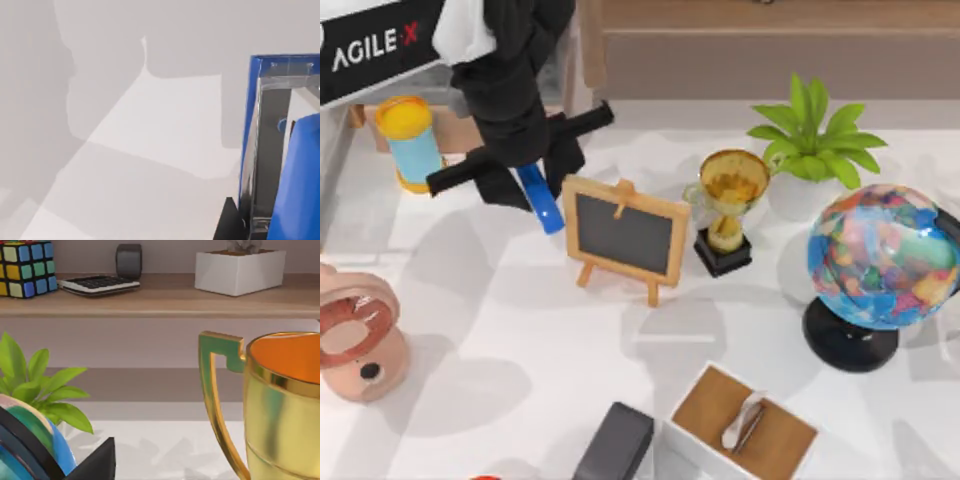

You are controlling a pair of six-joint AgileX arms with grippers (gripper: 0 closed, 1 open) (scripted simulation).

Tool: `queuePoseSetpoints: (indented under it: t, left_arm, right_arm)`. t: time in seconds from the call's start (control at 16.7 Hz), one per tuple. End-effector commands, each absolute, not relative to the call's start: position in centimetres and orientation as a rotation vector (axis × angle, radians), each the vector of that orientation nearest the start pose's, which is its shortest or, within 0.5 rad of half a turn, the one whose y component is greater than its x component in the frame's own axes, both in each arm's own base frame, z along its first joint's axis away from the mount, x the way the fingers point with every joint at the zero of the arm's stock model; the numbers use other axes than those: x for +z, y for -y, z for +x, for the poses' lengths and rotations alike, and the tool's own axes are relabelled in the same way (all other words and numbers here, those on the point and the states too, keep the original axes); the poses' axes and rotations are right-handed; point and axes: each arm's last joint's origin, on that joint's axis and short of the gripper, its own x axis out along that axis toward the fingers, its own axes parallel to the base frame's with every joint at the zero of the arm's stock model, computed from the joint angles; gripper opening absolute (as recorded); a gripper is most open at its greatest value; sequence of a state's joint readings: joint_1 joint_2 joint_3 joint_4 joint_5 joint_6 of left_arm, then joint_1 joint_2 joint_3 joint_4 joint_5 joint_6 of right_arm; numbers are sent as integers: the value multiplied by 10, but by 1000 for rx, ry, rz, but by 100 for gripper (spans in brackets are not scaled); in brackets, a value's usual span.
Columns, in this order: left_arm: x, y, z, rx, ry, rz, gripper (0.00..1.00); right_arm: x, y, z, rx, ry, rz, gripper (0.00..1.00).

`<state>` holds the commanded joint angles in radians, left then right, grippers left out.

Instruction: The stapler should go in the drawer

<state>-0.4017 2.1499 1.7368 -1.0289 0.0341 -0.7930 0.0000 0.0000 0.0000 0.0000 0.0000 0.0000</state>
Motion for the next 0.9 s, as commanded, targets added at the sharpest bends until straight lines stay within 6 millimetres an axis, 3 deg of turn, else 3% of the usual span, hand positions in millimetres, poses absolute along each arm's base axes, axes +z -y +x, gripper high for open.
queuePoseSetpoints:
  t: [0.24, 0.6, 0.9]
  left_arm:
    - [144, 150, 396, 378, -1517, -374, 0]
    - [145, 152, 398, 366, -1512, -362, 0]
    - [161, 166, 420, 199, -1455, -191, 0]
  right_arm:
    - [160, 1, 106, 0, 0, 0, 100]
    - [160, 1, 106, 0, 0, 0, 100]
    - [160, 1, 106, 0, 0, 0, 100]
